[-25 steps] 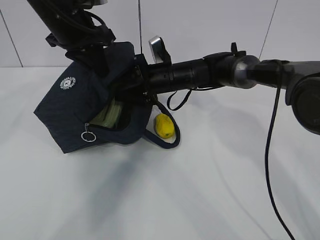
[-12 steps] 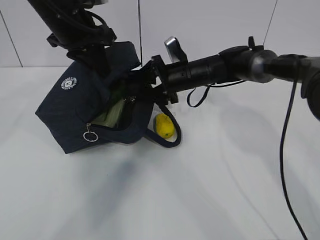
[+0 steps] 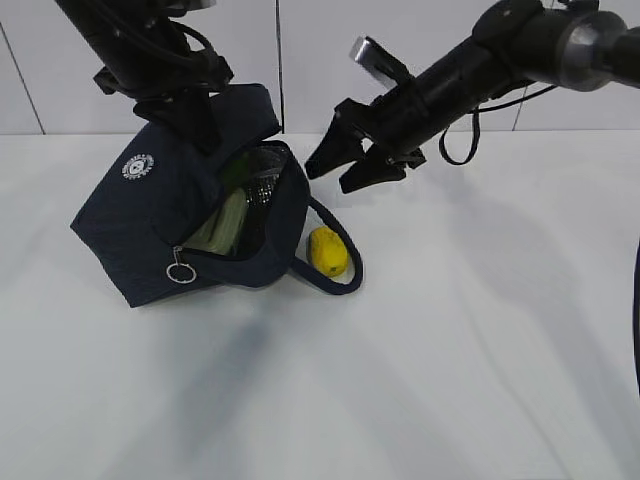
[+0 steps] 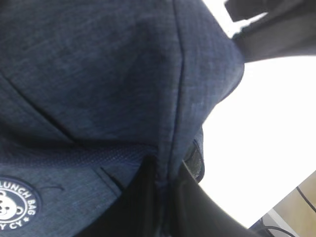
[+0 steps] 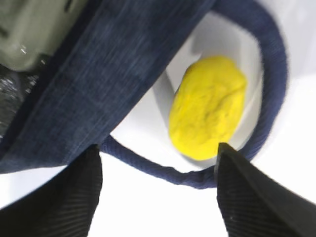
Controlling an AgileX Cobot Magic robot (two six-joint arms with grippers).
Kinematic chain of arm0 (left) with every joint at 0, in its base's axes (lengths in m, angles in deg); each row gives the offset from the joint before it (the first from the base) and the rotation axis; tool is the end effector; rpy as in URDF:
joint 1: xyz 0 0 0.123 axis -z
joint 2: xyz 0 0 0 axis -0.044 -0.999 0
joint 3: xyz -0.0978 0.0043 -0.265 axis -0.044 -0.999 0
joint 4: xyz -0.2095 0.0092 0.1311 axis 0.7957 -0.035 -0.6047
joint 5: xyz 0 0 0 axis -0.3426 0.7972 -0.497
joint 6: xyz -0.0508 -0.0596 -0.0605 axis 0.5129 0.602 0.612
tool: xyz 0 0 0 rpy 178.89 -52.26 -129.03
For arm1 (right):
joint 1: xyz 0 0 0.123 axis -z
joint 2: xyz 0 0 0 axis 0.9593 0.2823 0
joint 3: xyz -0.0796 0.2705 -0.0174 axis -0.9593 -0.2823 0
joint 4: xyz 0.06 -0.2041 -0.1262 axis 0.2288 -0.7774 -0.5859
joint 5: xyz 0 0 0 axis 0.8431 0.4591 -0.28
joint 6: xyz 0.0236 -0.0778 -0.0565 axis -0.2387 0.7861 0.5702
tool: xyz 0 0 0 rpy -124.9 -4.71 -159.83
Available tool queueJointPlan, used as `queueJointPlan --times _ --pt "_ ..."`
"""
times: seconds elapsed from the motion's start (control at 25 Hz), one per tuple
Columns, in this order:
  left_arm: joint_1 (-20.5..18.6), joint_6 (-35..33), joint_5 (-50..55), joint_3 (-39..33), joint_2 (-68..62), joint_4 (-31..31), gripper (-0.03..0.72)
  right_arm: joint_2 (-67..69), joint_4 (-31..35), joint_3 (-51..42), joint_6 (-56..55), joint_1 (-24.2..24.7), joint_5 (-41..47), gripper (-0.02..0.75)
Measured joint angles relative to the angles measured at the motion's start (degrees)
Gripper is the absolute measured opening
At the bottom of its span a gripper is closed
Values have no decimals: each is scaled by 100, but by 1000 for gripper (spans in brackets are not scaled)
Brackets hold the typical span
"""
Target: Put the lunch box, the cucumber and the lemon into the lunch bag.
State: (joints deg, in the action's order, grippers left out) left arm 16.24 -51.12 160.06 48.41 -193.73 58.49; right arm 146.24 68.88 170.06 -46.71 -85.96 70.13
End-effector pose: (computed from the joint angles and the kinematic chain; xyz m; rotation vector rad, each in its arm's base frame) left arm 0.3999 -0.1695 0.2794 0.6451 2.7605 -0.5183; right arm 0.4661 0.1731 0.1975 -0.6159 2.5917 1.1064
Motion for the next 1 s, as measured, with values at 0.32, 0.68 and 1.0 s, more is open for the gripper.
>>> queueJointPlan --times 0.32,0.68,1.0 --pt "0 0 0 0 0 46 14 -12 -2123 0 -1110 -790 66 529" --pt "0 0 0 0 0 95 14 154 -2916 0 -1828 -1150 -18 528" --pt "0 0 0 0 0 108 14 197 -3125 0 -2019 -1150 -407 528"
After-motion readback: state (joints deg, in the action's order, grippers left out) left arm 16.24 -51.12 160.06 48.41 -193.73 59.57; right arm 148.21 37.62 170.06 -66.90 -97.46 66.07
